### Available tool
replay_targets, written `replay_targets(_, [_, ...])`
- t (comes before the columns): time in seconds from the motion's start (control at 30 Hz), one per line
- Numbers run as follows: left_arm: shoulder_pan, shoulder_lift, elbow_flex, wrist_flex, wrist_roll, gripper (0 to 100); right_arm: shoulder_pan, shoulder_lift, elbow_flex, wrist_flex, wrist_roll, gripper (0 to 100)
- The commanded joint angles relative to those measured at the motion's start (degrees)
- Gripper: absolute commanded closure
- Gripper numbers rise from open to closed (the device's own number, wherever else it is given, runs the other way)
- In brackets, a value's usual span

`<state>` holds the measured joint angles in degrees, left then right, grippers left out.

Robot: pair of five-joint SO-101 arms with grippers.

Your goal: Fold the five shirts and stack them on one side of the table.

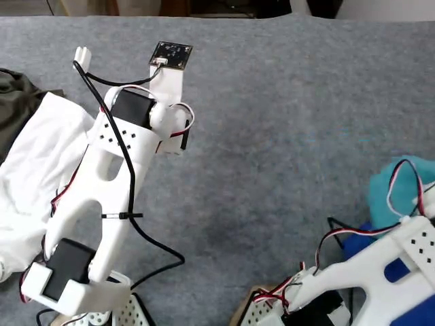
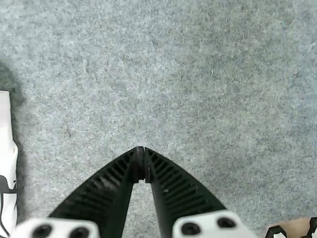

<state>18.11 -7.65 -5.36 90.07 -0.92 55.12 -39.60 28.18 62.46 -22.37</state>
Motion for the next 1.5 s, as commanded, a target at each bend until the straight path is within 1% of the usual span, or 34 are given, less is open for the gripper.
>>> replay_targets(0.0, [0.00,-2.86,-0.53,-0.79,-0.44,98,2.68,-2.07,-9.45,0.18,-0.88,99.4])
replay_targets(0.1, [-0.26,-2.86,-0.53,-0.79,-0.44,98,5.32,-2.07,-10.15,0.53,-0.18,99.4])
replay_targets(0.27, [-0.26,-2.86,-0.53,-0.79,-0.44,98,11.30,-2.33,-2.15,0.44,6.24,99.4])
replay_targets(0.4, [-0.09,-2.86,-0.53,-0.79,-0.44,98,17.27,-2.42,4.97,-2.99,11.60,99.4])
replay_targets(0.63, [0.18,-2.86,-1.32,-0.79,-0.44,98,23.87,-2.42,7.69,-4.31,17.49,99.4])
replay_targets(0.73, [0.18,-2.86,-2.11,-0.44,-0.44,98,23.96,-2.42,8.13,-1.41,18.99,99.4])
replay_targets(0.87, [0.18,-2.86,-2.11,-0.53,-0.44,98,20.97,-2.51,8.13,1.67,18.46,99.4])
replay_targets(1.0, [0.00,-2.95,-2.11,-0.35,-0.44,98,20.35,-2.42,9.71,5.71,18.99,99.4])
replay_targets(1.13, [-0.09,-2.95,-2.11,-0.35,-0.44,98,19.56,-2.42,13.05,5.80,19.43,99.4])
replay_targets(1.23, [-0.26,-2.95,-2.11,-0.35,-0.44,98,23.08,-2.42,13.05,5.54,22.42,99.4])
replay_targets(1.37, [-0.26,-2.95,-2.11,-0.35,-1.05,98,28.53,-2.15,13.23,1.76,26.81,99.4])
replay_targets(1.47, [-0.18,-2.95,-2.11,-0.70,-1.41,98,31.87,-2.42,12.79,-1.76,27.87,99.4])
